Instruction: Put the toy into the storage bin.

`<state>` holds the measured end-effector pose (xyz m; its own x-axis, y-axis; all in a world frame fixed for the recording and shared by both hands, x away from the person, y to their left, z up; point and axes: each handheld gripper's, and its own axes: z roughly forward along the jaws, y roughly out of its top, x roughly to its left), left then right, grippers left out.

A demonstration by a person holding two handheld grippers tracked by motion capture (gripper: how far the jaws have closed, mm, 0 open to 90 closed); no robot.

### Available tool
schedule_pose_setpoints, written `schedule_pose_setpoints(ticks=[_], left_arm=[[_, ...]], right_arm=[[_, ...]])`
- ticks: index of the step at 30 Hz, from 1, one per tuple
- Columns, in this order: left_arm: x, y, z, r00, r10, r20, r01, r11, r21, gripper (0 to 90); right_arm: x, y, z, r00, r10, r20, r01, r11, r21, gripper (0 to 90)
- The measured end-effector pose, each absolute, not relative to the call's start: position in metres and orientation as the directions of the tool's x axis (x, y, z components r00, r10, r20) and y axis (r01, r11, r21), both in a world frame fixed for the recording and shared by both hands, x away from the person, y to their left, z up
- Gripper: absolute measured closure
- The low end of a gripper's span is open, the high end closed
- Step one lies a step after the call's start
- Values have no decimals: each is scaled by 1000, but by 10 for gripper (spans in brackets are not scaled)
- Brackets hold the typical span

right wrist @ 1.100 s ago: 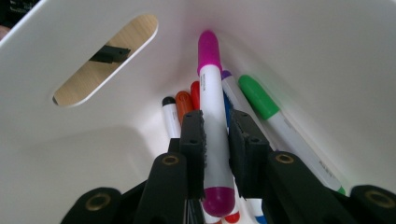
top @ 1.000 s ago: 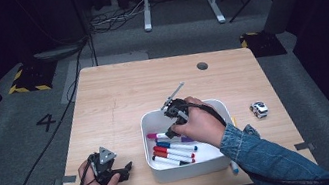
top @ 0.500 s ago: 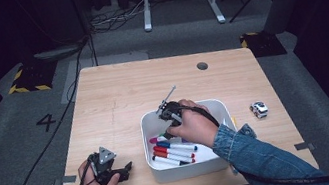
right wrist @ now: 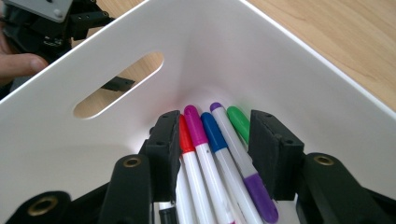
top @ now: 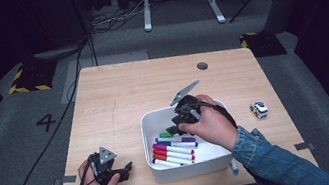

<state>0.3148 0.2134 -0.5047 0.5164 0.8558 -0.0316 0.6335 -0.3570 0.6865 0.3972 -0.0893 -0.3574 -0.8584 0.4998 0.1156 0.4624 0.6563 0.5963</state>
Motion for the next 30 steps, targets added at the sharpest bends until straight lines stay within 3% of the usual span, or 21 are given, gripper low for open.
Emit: schedule_pose_setpoints(ticks=[30], left_arm=[[315,213,-505,518,855,-28,632,-360,686,142]], right_arm=[[366,-248,-320,-695,706,132,564,422,709,513]])
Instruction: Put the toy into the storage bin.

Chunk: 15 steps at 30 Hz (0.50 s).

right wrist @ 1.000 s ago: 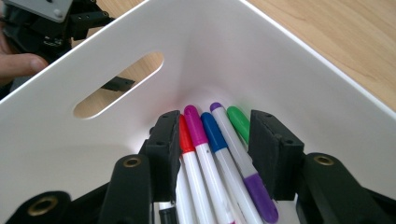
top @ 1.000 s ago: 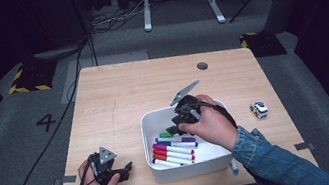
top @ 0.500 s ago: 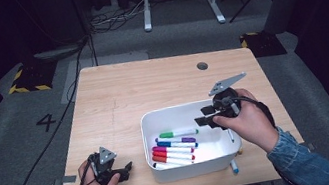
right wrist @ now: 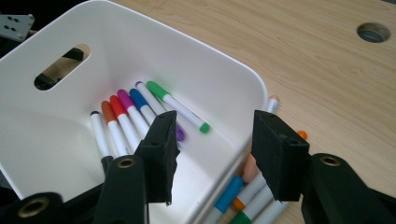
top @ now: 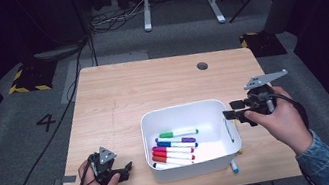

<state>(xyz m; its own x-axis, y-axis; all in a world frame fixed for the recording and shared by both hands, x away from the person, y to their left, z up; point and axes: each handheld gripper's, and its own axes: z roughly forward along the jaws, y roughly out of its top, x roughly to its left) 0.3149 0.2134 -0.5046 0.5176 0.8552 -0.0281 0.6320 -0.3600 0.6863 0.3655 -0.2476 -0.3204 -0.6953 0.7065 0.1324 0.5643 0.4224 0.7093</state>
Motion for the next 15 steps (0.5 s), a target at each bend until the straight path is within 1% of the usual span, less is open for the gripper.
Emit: schedule_pose_setpoints(ticks=[1,7,11,15], left_arm=[[315,213,-505,517,856,-32,633,-357,686,142],[315,213,-505,518,855,-28,631,-360,687,142],[315,213,-505,518,855,-28,632,-360,686,142],[315,213,-505,518,855,-29,632,-360,686,142]], right_arm=[[363,-260,-322,-680,720,137,574,407,711,513],[361,-289,-334,-632,760,149,610,369,701,513],[360,-302,-341,-607,780,152,624,350,698,506],[359,-306,-351,-592,791,153,635,341,693,493]])
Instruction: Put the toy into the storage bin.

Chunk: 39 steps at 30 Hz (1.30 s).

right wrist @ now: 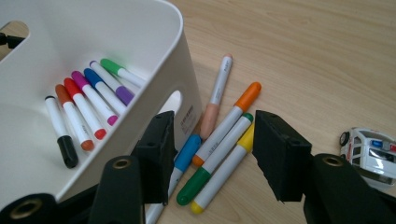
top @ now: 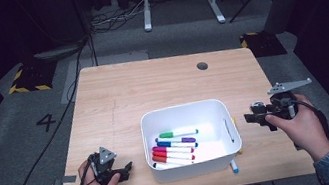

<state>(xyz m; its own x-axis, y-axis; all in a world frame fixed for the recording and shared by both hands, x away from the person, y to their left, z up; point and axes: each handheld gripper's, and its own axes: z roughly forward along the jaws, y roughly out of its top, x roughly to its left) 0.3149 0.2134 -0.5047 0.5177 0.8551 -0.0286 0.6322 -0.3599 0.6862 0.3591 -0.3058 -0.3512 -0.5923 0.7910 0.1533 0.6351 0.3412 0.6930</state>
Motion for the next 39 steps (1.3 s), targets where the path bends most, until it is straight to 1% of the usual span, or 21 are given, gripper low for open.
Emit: schedule_pose_setpoints(ticks=[1,4,5,6,8,9,12,14,16,18,19,22,24,29,35,39], left_arm=[[315,213,-505,518,855,-29,632,-360,686,142],[315,213,-505,518,855,-28,631,-360,687,142],[315,213,-505,518,855,-28,631,-360,687,142],[315,213,-505,518,855,-29,632,-360,687,142],[315,213,-505,518,855,-28,631,-360,687,142],[315,213,-505,518,855,-28,631,-360,687,142],[315,213,-505,518,855,-28,631,-360,687,142],[315,213,-505,519,855,-28,631,-361,686,142],[315,213,-505,519,854,-28,631,-360,687,142],[315,213,-505,519,854,-28,631,-360,687,143],[315,213,-505,518,855,-28,632,-360,686,143],[315,213,-505,518,855,-28,632,-360,686,143],[315,213,-505,518,855,-28,632,-360,686,143],[315,213,-505,519,854,-30,632,-360,686,142],[315,213,-505,517,855,-30,634,-359,686,142],[315,213,-505,516,856,-31,634,-358,685,142]], right_arm=[[359,-306,-351,-592,791,153,635,341,693,493],[358,-307,-371,-583,796,164,654,341,675,488],[358,-307,-371,-583,796,164,654,341,675,488],[358,-307,-383,-577,800,165,665,343,663,488],[358,-308,-386,-578,800,161,664,346,662,487],[359,-308,-398,-571,803,168,679,347,647,486],[359,-308,-414,-572,802,172,691,358,628,486],[359,-308,-418,-569,804,174,696,358,623,486],[360,-307,-433,-564,806,177,706,360,610,484],[361,-307,-436,-565,806,176,708,363,606,484],[362,-306,-447,-561,807,183,716,362,596,484],[363,-305,-453,-561,807,187,720,364,591,486],[365,-305,-464,-557,808,193,729,363,580,487],[366,-303,-470,-552,810,197,732,358,580,484],[365,-303,-477,-554,817,163,729,381,568,504],[363,-310,-475,-531,841,106,737,396,548,587]])
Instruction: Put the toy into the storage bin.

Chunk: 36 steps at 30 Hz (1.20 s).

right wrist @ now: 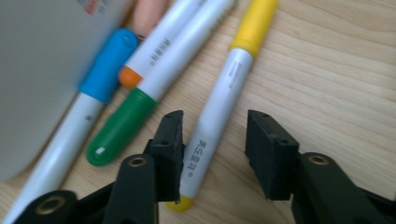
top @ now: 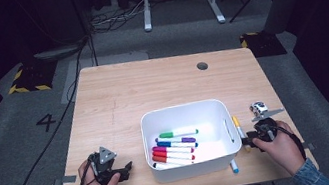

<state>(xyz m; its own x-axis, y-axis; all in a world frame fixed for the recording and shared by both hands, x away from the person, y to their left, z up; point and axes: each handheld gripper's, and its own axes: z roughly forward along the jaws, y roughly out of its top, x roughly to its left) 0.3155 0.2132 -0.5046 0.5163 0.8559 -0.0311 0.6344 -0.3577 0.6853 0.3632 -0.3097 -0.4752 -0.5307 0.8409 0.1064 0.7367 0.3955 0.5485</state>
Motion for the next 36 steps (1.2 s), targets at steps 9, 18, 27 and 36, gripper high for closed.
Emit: schedule_pose_setpoints(ticks=[9,18,27,36], left_arm=[[315,213,-505,516,856,-31,635,-358,685,142],[315,213,-505,516,856,-31,635,-358,685,142],[315,213,-505,516,856,-31,635,-358,685,142],[315,213,-505,516,856,-31,635,-358,685,143]], right_arm=[[361,-323,-475,-464,883,79,770,357,529,763],[361,-324,-475,-452,889,76,772,348,532,766],[361,-332,-466,-450,886,111,765,319,560,766],[357,-337,-440,-462,878,129,741,302,600,766]])
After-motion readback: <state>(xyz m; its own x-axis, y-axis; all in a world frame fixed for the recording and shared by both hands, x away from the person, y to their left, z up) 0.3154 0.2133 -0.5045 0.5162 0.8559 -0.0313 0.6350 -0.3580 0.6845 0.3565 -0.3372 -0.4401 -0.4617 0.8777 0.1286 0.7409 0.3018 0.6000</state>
